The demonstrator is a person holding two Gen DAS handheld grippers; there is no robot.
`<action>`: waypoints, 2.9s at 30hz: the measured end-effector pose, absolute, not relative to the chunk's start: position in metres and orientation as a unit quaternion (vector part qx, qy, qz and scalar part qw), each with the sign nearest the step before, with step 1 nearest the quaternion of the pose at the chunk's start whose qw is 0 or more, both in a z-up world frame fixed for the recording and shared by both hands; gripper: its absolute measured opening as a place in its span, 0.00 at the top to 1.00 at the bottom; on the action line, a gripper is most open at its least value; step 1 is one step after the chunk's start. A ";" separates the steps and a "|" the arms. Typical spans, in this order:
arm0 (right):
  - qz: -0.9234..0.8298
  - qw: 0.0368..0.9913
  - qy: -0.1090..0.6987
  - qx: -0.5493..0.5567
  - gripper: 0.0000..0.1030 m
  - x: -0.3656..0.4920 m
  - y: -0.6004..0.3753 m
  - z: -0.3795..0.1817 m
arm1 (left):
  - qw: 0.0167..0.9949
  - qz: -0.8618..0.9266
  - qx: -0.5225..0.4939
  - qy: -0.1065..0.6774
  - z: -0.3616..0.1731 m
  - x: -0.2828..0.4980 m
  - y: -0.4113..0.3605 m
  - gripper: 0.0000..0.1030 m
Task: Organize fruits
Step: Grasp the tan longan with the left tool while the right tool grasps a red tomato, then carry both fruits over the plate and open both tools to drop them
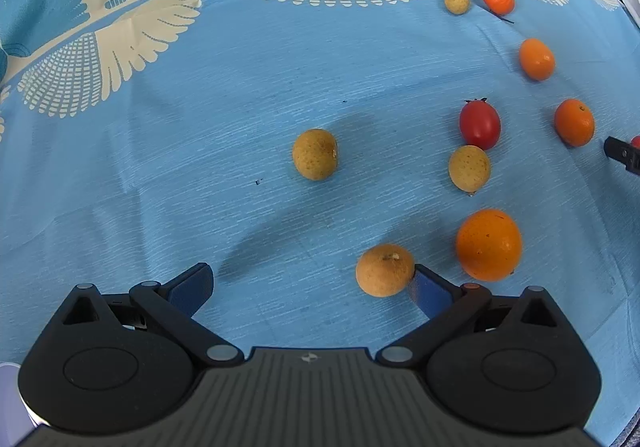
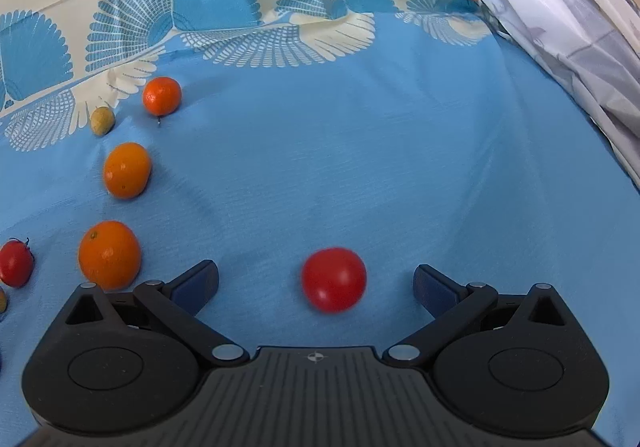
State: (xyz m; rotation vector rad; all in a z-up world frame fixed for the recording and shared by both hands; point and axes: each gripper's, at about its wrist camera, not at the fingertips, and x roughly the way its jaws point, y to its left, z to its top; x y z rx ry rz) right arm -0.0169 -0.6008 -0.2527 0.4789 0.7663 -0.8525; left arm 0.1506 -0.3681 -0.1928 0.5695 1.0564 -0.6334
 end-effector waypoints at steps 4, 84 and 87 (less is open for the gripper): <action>-0.403 0.816 0.352 0.220 0.01 -0.019 -0.598 -0.254 | 0.783 -0.280 0.243 0.500 -0.189 0.153 -0.367 0.07; 0.036 0.895 0.440 0.060 0.69 0.108 -0.157 -0.127 | 0.827 -0.098 0.126 0.540 -0.121 0.162 -0.055 0.71; 0.038 0.898 0.434 0.057 0.49 0.113 -0.156 -0.124 | 0.832 -0.107 0.125 0.529 -0.111 0.163 -0.055 0.22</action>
